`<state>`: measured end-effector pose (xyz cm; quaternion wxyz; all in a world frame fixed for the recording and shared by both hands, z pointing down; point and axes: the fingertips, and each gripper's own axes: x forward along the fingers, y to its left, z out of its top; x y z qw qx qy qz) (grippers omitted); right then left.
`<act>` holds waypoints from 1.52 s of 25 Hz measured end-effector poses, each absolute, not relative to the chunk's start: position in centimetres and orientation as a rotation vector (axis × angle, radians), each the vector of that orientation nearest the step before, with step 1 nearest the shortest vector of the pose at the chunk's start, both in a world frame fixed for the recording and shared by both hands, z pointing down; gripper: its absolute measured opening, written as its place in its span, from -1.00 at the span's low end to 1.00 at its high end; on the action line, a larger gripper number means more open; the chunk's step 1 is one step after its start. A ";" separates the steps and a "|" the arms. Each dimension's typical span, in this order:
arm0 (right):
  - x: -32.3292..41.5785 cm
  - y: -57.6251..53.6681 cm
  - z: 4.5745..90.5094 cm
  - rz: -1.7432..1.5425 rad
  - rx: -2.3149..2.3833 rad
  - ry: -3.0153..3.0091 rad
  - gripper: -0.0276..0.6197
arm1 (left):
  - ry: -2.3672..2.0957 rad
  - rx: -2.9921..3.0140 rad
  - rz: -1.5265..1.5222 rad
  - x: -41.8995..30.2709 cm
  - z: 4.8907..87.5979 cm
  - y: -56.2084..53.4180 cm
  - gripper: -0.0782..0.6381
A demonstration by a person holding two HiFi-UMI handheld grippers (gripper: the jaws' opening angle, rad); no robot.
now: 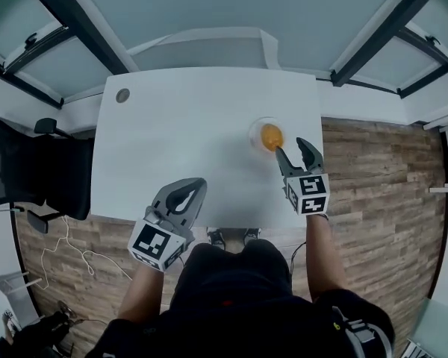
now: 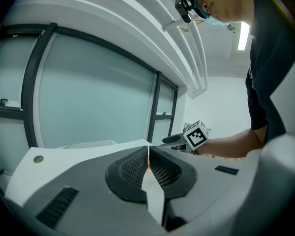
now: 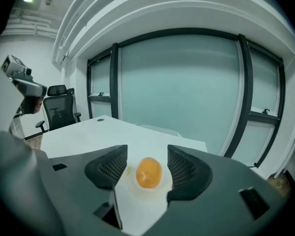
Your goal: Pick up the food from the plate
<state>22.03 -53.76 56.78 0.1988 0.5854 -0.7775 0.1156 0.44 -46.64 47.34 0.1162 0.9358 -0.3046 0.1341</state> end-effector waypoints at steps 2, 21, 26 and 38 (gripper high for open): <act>22.2 -55.5 59.6 0.344 1.587 -2.152 -0.07 | -0.916 2.707 0.426 0.8 48.1 -47.0 -0.71; 21.5 -61.8 69.3 0.442 1.545 -1.997 0.23 | -1.024 2.591 0.389 -1.9 50.1 -48.7 -0.71; 21.4 -60.2 62.8 0.365 1.617 -2.072 0.23 | -0.998 2.616 0.343 -1.6 48.4 -48.6 -0.71; 20.2 -52.5 44.5 0.132 1.772 -2.279 0.23 | -0.855 2.879 0.199 1.8 40.5 -46.0 -0.71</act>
